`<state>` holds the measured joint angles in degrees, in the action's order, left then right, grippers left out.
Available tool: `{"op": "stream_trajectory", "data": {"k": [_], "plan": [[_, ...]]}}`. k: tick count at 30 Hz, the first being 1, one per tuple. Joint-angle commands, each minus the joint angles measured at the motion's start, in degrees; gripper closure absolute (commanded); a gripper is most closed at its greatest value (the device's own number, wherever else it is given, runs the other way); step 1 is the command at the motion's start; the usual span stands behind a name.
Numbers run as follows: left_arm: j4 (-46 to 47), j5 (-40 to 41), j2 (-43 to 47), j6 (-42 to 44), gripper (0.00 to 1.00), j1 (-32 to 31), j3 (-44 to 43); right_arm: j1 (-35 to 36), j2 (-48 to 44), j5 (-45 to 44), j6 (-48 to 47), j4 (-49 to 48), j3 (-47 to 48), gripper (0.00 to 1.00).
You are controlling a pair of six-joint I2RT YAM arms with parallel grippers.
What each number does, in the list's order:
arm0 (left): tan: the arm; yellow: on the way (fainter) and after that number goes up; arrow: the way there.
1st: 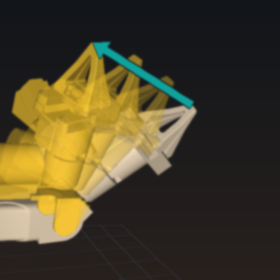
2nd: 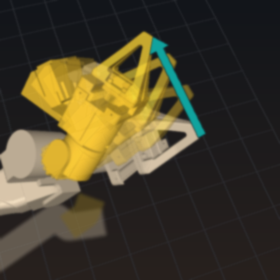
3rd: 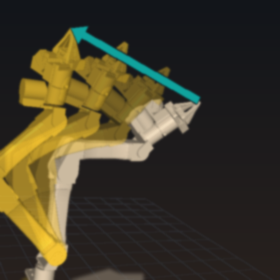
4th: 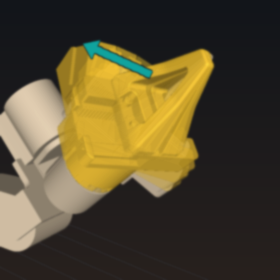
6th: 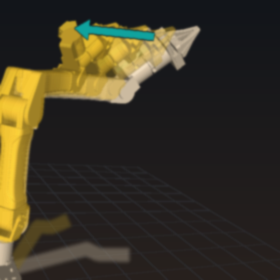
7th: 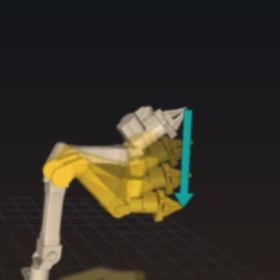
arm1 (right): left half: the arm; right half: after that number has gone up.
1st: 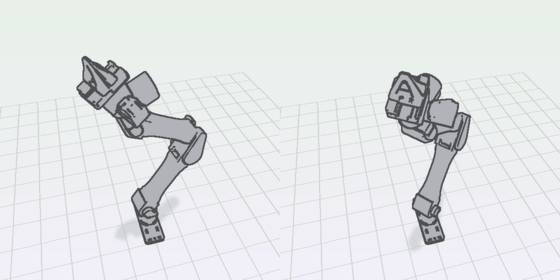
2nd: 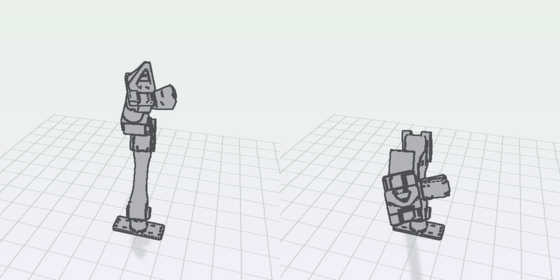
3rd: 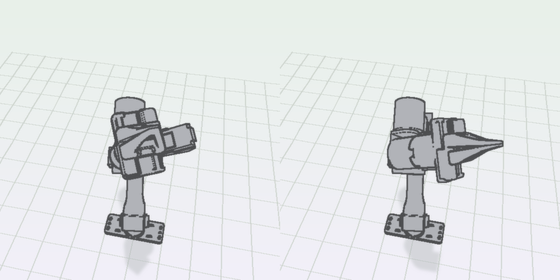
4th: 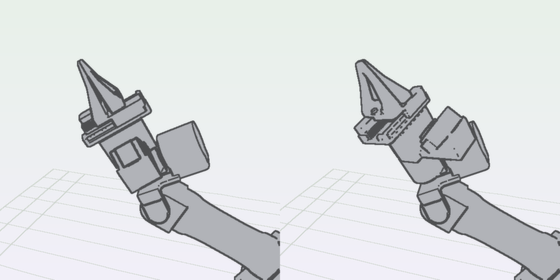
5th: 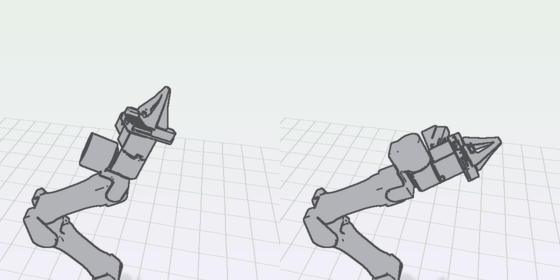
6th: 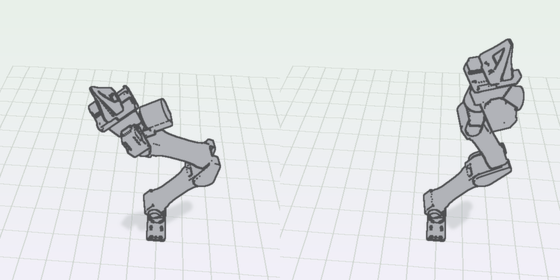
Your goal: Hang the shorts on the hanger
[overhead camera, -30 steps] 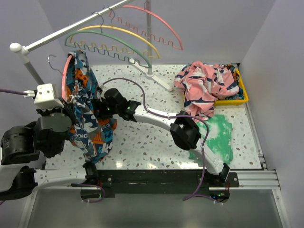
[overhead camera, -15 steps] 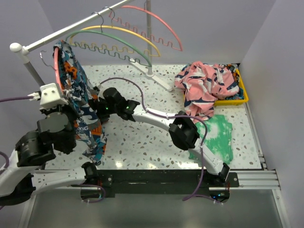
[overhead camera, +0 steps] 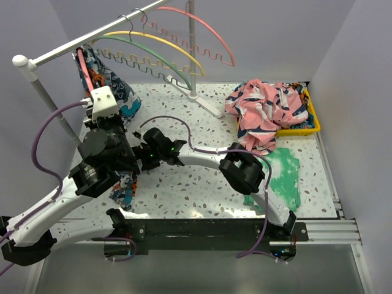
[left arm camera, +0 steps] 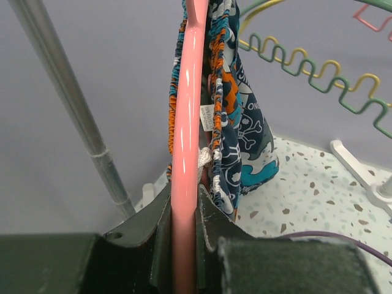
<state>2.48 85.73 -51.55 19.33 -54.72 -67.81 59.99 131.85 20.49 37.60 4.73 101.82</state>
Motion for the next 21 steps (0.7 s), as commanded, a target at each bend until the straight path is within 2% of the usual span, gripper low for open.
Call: {"op": "stream_trajectory", "data": {"k": [1, 8, 13, 18, 21], "plan": [[10.9, -1.8, -0.7, 3.4, 1.0, 4.0, -1.6, -0.1, -7.9, -0.2, -3.3, -1.0, -2.2, 0.11], [12.8, -4.3, -3.1, 3.2, 1.0, 7.4, -4.3, -0.1, -10.7, -1.0, -4.6, 0.3, -6.0, 0.11], [10.1, -6.7, -5.0, 0.9, 1.0, 10.4, -6.5, -0.1, -12.7, -1.5, -5.3, 1.1, -8.1, 0.11], [-5.2, -12.4, -7.8, -12.1, 1.0, 15.9, -10.8, -0.1, -13.9, -1.5, -5.7, 1.7, -9.3, 0.11], [-10.9, -16.0, -8.9, -17.2, 1.0, 19.3, -12.3, -0.1, -14.4, -1.5, -6.3, 2.3, -9.7, 0.11]]}}
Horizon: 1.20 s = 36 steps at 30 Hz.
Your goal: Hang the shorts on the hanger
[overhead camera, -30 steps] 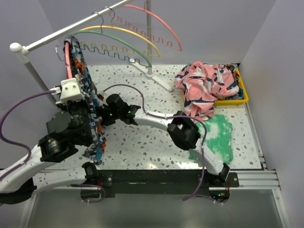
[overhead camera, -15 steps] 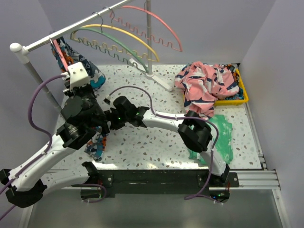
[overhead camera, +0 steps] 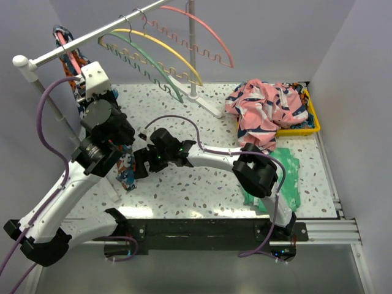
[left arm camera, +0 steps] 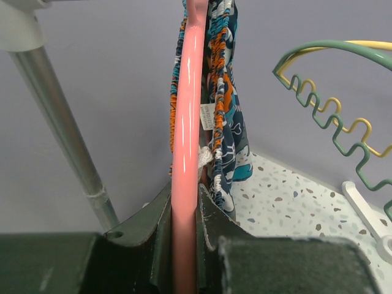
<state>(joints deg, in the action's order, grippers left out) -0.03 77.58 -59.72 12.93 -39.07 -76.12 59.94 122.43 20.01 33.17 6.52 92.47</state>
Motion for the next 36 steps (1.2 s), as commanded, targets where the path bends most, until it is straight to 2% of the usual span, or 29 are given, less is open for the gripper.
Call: {"op": "stream_trajectory", "data": {"k": [1, 6, 16, 19, 20, 22, 23, 28, 32, 34, 36], "plan": [[-9.4, -8.8, -1.3, -11.8, 1.0, 4.3, -4.5, -0.1, -5.1, -1.0, -2.0, 0.9, -0.4, 0.11], [-14.2, -12.3, -2.2, -18.1, 1.0, 7.6, -4.7, -0.1, -6.2, -1.7, -2.9, 2.1, -1.5, 0.11], [-18.3, -14.7, -1.4, -22.2, 1.0, 9.6, -4.3, -0.1, -9.4, -3.4, -4.7, 4.4, -4.0, 0.1], [-20.2, -15.7, -1.4, -23.0, 0.89, 9.6, -5.3, -0.1, -10.9, -3.7, -5.0, 4.5, -4.7, 0.09], [-21.1, -16.0, -1.4, -23.2, 0.77, 9.6, -5.5, -0.1, -11.2, -3.8, -5.0, 4.5, -4.9, 0.09], [-21.8, -16.7, -1.0, -23.5, 0.7, 9.6, -6.7, -0.1, -12.3, -4.2, -5.2, 4.6, -5.3, 0.06], [-23.5, -16.9, -0.9, -23.5, 0.61, 9.6, -7.2, -0.1, -12.6, -4.3, -5.2, 4.7, -5.3, 0.05], [-28.3, -19.3, -0.1, -23.9, 0.45, 9.6, -11.2, -0.1, -14.1, -4.7, -5.7, 5.8, -5.1, 0.04], [-34.3, -21.7, -0.2, -24.7, 0.24, 9.6, -14.1, -0.2, -15.6, -6.0, -5.0, 6.0, -5.7, 0.03], [-36.2, -23.5, -0.1, -25.0, 0.17, 9.6, -15.2, -0.1, -17.0, -6.6, -4.7, 5.3, -6.7, 0.03], [-38.1, -25.6, 0.4, -25.1, 0.03, 9.7, -16.1, -0.1, -18.1, -8.0, -4.1, 4.3, -8.0, 0.02]]}}
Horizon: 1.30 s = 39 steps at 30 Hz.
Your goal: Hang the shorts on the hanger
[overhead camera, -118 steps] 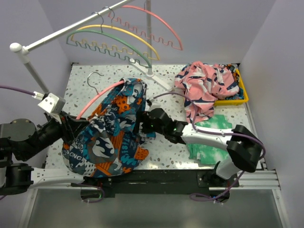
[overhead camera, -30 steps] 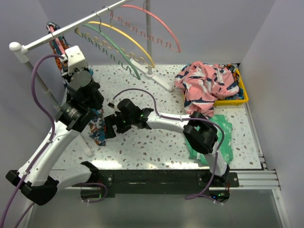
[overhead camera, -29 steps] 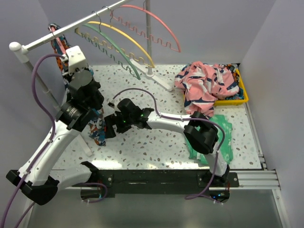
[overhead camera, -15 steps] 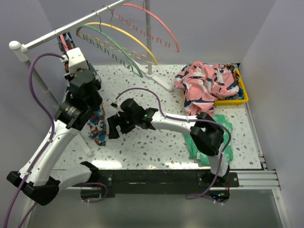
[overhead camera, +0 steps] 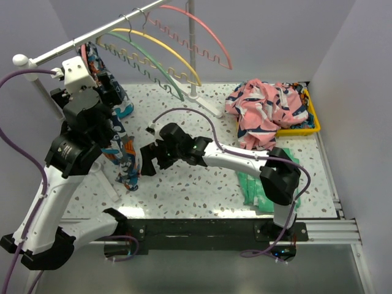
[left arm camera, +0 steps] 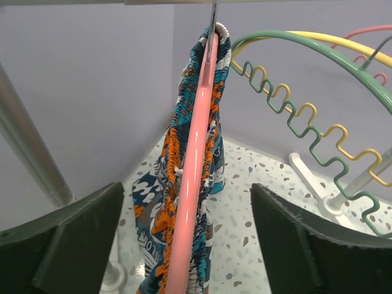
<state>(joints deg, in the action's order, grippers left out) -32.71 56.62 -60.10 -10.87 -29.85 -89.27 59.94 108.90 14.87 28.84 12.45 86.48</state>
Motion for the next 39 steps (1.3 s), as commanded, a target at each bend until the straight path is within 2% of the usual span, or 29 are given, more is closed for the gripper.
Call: {"op": "stream_trajectory", "data": {"k": [1, 11, 15, 18, 25, 26, 30, 36, 39], "plan": [[-6.7, -5.3, 0.9, -1.5, 0.0, 0.4, -3.3, -0.1, -5.9, -3.3, 0.4, -2.7, -3.3, 0.02], [-9.3, -13.5, 2.0, 1.5, 0.0, 0.4, -8.1, -0.1, -15.9, -9.2, -0.3, -4.4, -9.8, 0.02], [-9.3, -19.4, 0.9, 2.5, 0.0, 0.4, -11.3, -0.1, -20.4, -11.7, -0.5, -4.3, -11.7, 0.02], [-9.4, -24.8, -0.9, 2.8, 0.0, 0.4, -13.6, -0.1, -25.1, -15.0, -0.8, -3.5, -14.0, 0.02], [-9.9, -38.7, -6.2, -0.1, 0.0, -0.5, -16.4, -0.1, -37.2, -29.2, -1.1, -1.6, -22.7, 0.01], [-9.3, -39.1, -6.4, -0.5, 0.0, -1.5, -15.7, -0.1, -38.8, -30.9, -0.9, -1.1, -23.7, 0.01], [-6.5, -29.6, -7.6, -1.3, 0.0, -15.6, -9.4, -0.2, -45.7, -41.2, 0.0, 2.9, -27.9, 0.01], [1.1, -28.4, -6.5, -5.7, 0.0, -25.1, 5.6, -0.2, -55.8, -47.1, 7.1, 9.5, -35.7, 0.01], [9.9, -31.7, -4.0, -7.8, 0.0, -27.4, 16.6, -0.2, -60.9, -49.7, 11.2, 12.4, -40.7, 0.01]]}}
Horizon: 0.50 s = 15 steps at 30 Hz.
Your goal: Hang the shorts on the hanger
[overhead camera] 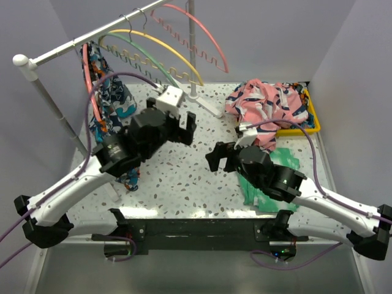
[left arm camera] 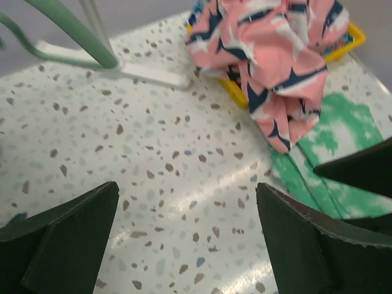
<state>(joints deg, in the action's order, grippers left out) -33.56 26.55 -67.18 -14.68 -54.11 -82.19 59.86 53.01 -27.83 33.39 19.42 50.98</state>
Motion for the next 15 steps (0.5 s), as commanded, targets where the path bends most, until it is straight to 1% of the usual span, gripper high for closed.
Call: {"op": "stream_trajectory", "data": {"k": [1, 2, 4, 5, 8, 11, 15], "plan": [[12.0, -2.5, 3.8, -4.6, 0.0, -3.3, 12.2, -0.1, -6.3, -8.5, 7.6, 6.1, -6.2, 0.01], [13.1, -3.7, 5.3, -5.7, 0.0, -3.3, 17.2, -0.1, -7.5, -8.8, 8.8, 6.6, -7.4, 0.01], [17.6, -4.6, 6.7, -6.2, 0.0, -3.4, 22.1, -0.1, -10.1, -9.0, 9.9, 8.0, -9.5, 0.02], [19.0, -5.4, 7.3, -6.9, 0.0, -3.3, 26.1, -0.1, -10.6, -8.9, 11.1, 8.3, -10.0, 0.01], [22.4, -6.8, 6.7, -9.4, 0.0, -3.4, 31.5, -0.1, -11.5, -8.3, 12.6, 8.0, -12.5, 0.01], [22.4, -4.8, 6.8, -13.2, 0.0, -3.3, 35.2, -0.1, -10.2, -7.8, 12.9, 8.1, -12.7, 0.01], [24.8, -4.1, 9.3, -13.1, 0.0, -3.3, 39.2, -0.1, -8.3, -6.4, 14.4, 9.1, -12.4, 0.02]]}}
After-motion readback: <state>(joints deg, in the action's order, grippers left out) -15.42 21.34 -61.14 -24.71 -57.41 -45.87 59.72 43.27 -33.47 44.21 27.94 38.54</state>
